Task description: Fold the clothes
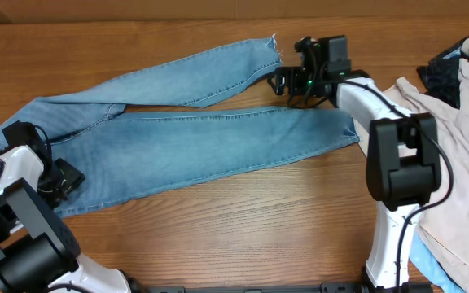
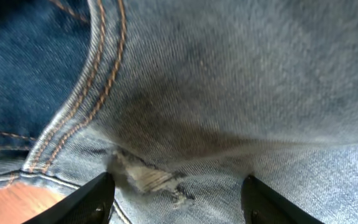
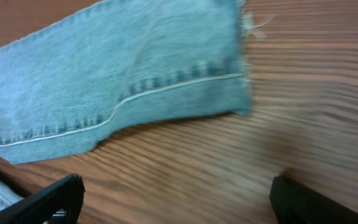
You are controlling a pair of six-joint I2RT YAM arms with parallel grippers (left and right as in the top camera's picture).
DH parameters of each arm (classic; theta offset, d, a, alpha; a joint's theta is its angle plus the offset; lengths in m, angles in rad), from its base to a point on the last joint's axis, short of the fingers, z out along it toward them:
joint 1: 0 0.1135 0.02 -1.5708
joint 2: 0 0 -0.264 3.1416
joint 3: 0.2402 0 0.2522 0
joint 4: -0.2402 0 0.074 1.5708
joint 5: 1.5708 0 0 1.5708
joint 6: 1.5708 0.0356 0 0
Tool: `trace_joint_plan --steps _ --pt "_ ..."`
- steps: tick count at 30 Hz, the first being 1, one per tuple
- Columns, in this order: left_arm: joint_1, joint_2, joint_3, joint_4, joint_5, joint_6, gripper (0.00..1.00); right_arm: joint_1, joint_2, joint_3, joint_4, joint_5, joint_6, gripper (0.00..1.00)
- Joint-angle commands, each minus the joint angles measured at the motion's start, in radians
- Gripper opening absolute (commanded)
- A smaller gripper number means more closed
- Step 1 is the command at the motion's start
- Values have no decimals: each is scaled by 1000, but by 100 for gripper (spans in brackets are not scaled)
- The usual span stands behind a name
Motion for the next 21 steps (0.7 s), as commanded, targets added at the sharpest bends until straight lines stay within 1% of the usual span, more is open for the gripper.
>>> trace_joint_plan --steps 1,6,12,14,16,18,19,20,21 --pt "-6 -5 -71 30 -26 2 68 41 55 4 40 -25 -3 100" --pt "-7 -5 -89 42 -25 2 67 67 90 4 118 -20 10 100" --pt "-7 -5 -89 42 -22 2 67 70 118 4 251 76 167 100" --pt "-7 -5 -89 42 -22 2 67 70 129 4 293 118 241 96" --pt "-7 -5 -89 42 -22 2 67 71 136 4 329 149 298 95" --pt "-7 -5 -89 42 -22 2 67 72 140 4 357 167 340 91" --pt "-7 -5 -89 42 -22 2 67 72 140 4 365 176 360 86" --pt "-7 -5 -89 42 -22 2 67 74 140 4 368 193 387 80" --pt "-7 -5 -89 42 -22 2 67 76 140 4 368 213 415 70"
